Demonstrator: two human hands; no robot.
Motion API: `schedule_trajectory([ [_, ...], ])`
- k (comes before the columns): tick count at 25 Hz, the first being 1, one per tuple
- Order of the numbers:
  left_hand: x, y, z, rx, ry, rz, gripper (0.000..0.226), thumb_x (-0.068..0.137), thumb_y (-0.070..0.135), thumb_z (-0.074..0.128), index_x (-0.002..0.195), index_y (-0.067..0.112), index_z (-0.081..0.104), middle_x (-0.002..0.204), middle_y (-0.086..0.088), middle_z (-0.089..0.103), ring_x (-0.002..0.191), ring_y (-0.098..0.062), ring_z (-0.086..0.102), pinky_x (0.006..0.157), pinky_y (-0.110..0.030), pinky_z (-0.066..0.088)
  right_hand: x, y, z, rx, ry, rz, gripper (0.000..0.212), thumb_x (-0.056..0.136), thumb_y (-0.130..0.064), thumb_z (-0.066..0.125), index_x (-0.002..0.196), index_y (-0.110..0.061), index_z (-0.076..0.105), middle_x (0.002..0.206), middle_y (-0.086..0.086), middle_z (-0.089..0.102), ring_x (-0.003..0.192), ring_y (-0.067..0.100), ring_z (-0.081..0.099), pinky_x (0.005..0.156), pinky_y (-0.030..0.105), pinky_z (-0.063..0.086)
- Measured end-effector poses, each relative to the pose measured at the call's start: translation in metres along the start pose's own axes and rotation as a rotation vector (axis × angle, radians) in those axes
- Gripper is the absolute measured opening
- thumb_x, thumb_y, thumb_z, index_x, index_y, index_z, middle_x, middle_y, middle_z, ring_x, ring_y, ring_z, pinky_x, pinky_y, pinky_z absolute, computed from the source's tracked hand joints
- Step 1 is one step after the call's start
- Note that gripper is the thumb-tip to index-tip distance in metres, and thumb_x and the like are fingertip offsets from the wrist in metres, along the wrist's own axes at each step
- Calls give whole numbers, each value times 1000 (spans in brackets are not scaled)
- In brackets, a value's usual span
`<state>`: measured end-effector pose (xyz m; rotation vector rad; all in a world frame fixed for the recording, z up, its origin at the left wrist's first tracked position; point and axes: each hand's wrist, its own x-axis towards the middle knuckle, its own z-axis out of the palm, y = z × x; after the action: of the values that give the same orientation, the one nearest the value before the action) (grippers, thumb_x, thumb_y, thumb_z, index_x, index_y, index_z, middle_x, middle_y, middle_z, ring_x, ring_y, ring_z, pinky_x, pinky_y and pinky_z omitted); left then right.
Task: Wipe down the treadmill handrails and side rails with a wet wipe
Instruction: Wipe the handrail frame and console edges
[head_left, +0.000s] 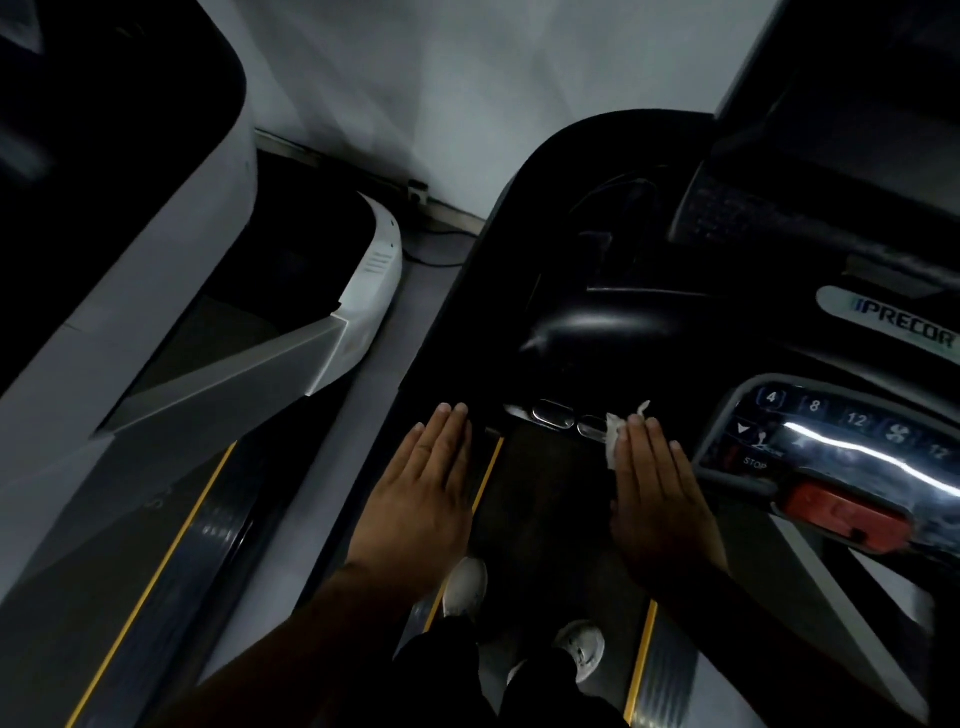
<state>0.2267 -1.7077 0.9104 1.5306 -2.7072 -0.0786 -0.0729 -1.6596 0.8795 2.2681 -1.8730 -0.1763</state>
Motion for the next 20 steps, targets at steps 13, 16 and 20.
schedule_trajectory([
  [13, 1, 1, -2, -45, 3, -28, 69, 94, 25, 45, 157, -2, 32, 168, -17, 21, 159, -28, 12, 126, -43, 15, 100, -3, -10, 478, 123, -294, 38, 90, -8, 59, 123, -16, 75, 133, 0, 69, 113, 22, 71, 88, 34, 61],
  [16, -3, 2, -4, -78, 0, -51, 70, 97, 29, 45, 158, -1, 29, 169, -18, 19, 158, -30, 12, 123, -46, 21, 136, -10, -24, 713, 154, -203, 29, 93, -17, 58, 115, -12, 77, 124, 1, 73, 104, 22, 74, 85, 37, 63],
  [20, -2, 0, -5, -112, 5, -102, 70, 97, 28, 47, 159, 0, 28, 169, -16, 19, 158, -30, 13, 123, -47, 25, 206, -44, -45, 842, 357, -200, 25, 98, -5, 58, 114, -6, 77, 122, 6, 73, 109, 22, 72, 93, 36, 59],
])
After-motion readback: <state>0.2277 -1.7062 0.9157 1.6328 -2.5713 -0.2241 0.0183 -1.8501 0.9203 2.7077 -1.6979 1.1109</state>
